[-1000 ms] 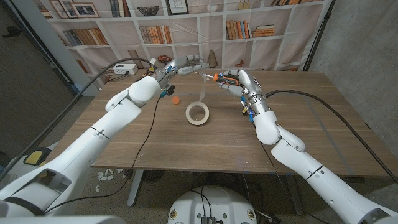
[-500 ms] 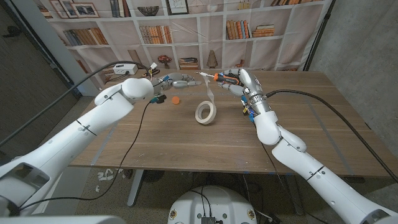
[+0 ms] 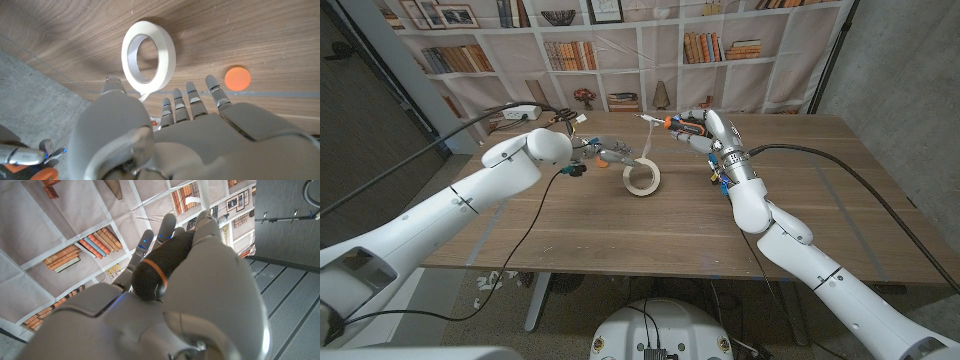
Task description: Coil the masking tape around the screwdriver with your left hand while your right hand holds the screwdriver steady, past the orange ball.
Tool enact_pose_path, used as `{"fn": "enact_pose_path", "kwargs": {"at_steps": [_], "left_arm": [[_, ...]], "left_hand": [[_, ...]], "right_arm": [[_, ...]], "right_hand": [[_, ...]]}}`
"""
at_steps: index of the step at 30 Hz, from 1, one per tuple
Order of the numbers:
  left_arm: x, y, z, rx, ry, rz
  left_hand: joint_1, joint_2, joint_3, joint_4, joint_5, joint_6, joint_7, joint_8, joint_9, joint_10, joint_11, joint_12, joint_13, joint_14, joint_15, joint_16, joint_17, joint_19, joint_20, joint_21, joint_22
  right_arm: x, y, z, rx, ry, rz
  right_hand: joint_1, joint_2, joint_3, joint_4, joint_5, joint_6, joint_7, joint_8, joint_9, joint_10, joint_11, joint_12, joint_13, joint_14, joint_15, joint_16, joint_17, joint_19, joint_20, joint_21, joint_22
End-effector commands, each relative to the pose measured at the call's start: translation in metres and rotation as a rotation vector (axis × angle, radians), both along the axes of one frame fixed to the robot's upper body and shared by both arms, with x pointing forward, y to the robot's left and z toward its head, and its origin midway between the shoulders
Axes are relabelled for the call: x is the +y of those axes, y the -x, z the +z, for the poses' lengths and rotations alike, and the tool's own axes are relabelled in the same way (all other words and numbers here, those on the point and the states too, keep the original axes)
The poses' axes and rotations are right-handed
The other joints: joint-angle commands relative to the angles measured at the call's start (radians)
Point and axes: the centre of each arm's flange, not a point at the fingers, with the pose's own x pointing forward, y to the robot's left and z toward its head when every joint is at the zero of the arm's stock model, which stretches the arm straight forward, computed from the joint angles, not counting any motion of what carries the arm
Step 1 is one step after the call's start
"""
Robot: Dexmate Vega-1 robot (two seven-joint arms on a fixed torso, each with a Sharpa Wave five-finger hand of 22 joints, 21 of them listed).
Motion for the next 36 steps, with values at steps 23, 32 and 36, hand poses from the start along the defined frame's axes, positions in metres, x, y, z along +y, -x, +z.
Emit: {"fn": "enact_pose_path", "kwargs": {"at_steps": [23, 32, 36], "left_arm": [[-0.016, -0.099, -0.059, 0.143, 0.223, -0.181], [-0.033, -0.102, -0.041, 0.063, 0.239, -0.234], [-0.030, -0.097, -0.032, 0.012, 0.239, -0.220]], "left_hand": [[0.136, 0.048, 0.031, -0.081, 0.033, 0.031, -0.006, 0.046, -0.014, 0.069, -0.108, 0.045, -0.103, 0.076, -0.055, 0.028, -0.132, 0.100, -0.035, 0.041, -0.008], [0.456, 0.169, 0.423, -0.134, -0.030, 0.741, 0.036, 0.231, 0.008, 0.808, -0.191, 0.284, -0.154, 0.972, -0.317, 0.393, -0.073, 0.483, -0.149, 0.323, 0.012], [0.451, 0.151, 0.435, -0.124, -0.015, 0.780, 0.049, 0.244, 0.043, 0.831, -0.187, 0.305, -0.095, 1.083, -0.317, 0.474, 0.017, 0.548, -0.192, 0.395, 0.011]], "right_arm": [[-0.003, -0.009, 0.003, 0.001, -0.021, -0.005], [-0.003, -0.012, 0.004, -0.007, -0.037, -0.020], [-0.003, -0.012, 0.004, -0.010, -0.041, -0.024]], "right_hand": [[0.146, 0.146, -0.009, 0.006, 0.004, 0.099, -0.093, 0.005, 0.006, 0.038, -0.023, -0.001, 0.004, 0.079, -0.114, -0.014, 0.011, -0.005, -0.153, 0.015, 0.000], [0.147, 0.147, -0.012, 0.008, 0.004, 0.100, -0.090, 0.005, 0.006, 0.037, -0.023, -0.003, 0.005, 0.080, -0.114, -0.017, 0.013, -0.007, -0.153, 0.018, -0.001], [0.147, 0.147, -0.013, 0.009, 0.004, 0.099, -0.090, 0.004, 0.006, 0.036, -0.023, -0.004, 0.006, 0.080, -0.114, -0.018, 0.013, -0.008, -0.153, 0.019, -0.001]]}}
